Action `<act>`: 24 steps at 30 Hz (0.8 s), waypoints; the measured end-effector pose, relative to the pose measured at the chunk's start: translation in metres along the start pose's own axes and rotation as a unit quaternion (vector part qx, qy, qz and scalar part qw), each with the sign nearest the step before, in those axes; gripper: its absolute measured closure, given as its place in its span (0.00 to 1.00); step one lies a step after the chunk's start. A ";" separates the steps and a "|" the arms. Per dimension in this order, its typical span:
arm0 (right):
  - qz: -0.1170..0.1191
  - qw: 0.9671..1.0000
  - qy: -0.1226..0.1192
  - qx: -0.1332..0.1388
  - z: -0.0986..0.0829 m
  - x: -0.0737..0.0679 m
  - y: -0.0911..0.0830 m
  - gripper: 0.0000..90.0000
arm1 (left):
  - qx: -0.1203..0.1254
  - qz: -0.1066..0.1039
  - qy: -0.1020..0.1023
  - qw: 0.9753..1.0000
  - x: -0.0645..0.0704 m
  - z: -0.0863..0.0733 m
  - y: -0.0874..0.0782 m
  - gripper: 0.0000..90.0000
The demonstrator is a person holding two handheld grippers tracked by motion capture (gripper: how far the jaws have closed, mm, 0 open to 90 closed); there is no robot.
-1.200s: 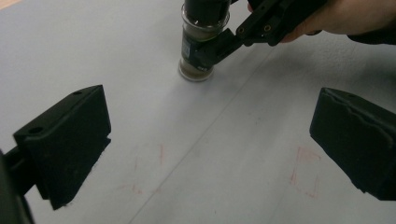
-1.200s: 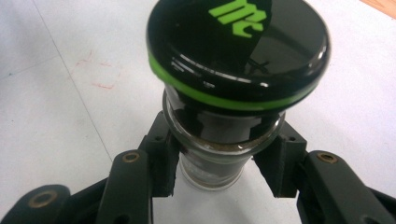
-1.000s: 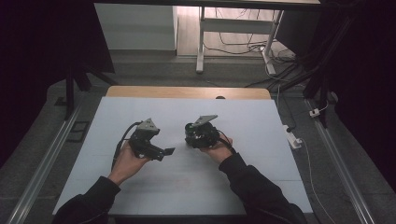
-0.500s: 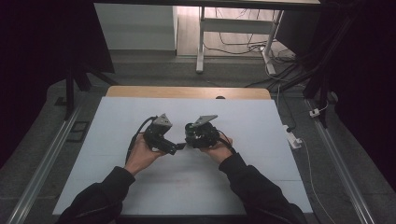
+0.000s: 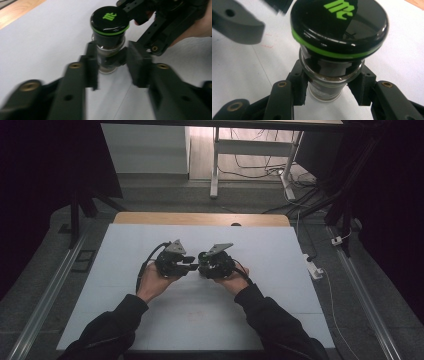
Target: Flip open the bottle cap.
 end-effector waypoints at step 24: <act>0.001 1.000 -0.002 -0.002 0.000 0.000 0.000 0.59 | 0.000 -0.022 -0.010 1.000 0.010 0.005 0.016 0.99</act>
Point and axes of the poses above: each handheld gripper's, and its own axes: y roughly forward along the jaws, z roughly out of its top, x roughly to its right, the point moved 1 cm from there along y, roughly forward along the jaws, and after that the axes turned 14 degrees about x, right-handed, at the moved point
